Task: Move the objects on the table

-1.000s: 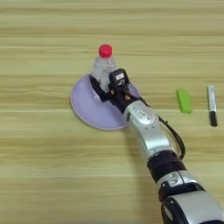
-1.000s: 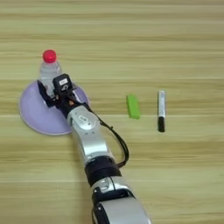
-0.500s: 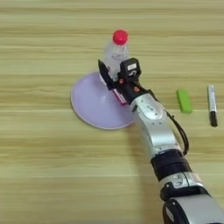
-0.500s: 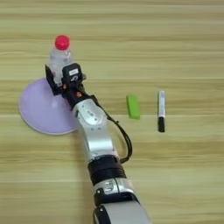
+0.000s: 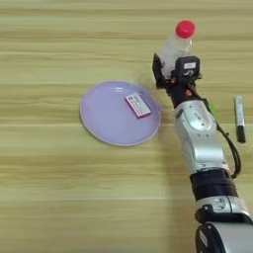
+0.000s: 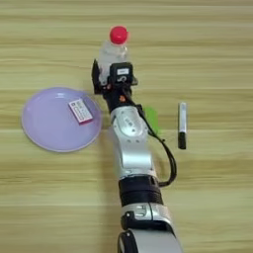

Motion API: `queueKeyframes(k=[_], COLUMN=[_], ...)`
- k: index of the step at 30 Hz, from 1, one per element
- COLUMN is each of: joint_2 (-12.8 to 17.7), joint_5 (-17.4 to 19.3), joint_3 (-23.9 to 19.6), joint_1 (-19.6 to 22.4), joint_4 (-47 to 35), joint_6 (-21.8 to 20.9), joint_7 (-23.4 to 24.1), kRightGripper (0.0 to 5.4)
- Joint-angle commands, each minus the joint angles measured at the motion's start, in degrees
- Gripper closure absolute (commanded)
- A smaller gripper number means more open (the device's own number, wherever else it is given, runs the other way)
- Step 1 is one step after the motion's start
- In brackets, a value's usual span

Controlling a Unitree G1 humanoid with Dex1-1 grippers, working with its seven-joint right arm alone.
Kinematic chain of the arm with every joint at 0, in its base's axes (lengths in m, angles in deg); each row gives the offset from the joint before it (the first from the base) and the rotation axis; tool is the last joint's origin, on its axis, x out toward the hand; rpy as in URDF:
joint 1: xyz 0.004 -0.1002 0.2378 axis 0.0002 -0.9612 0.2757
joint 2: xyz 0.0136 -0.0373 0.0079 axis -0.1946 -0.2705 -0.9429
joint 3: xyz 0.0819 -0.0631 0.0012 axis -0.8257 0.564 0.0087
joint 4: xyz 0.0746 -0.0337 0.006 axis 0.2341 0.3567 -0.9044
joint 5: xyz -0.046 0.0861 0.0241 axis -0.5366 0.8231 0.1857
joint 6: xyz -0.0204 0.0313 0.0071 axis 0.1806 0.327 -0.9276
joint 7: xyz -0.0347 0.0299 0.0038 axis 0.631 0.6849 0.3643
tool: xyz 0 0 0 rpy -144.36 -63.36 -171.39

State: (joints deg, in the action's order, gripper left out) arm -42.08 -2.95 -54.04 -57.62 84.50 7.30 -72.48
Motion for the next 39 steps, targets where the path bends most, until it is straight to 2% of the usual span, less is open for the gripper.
queueKeyframes(k=[1,11,18,26,34,35,39], joint_2=[2.9,4.7,5.1,5.3,5.2,5.2,5.0], joint_5=[-1.4,-2.1,-0.5,0.0,0.2,0.2,0.1], joint_3=[-1.4,-0.7,-1.4,-1.3,-1.0,-1.0,-0.8], joint_1=[6.2,8.8,11.2,12.4,12.5,12.5,11.9], joint_4=[0.5,9.8,17.3,21.5,22.3,22.2,21.1], joint_6=[-1.0,-1.1,-2.5,-3.8,-4.3,-4.3,-4.2], joint_7=[3.6,4.4,3.5,3.2,3.1,3.1,3.3], kRightGripper=[2.25,2.25,2.25,2.25,2.25,1.96,1.44])
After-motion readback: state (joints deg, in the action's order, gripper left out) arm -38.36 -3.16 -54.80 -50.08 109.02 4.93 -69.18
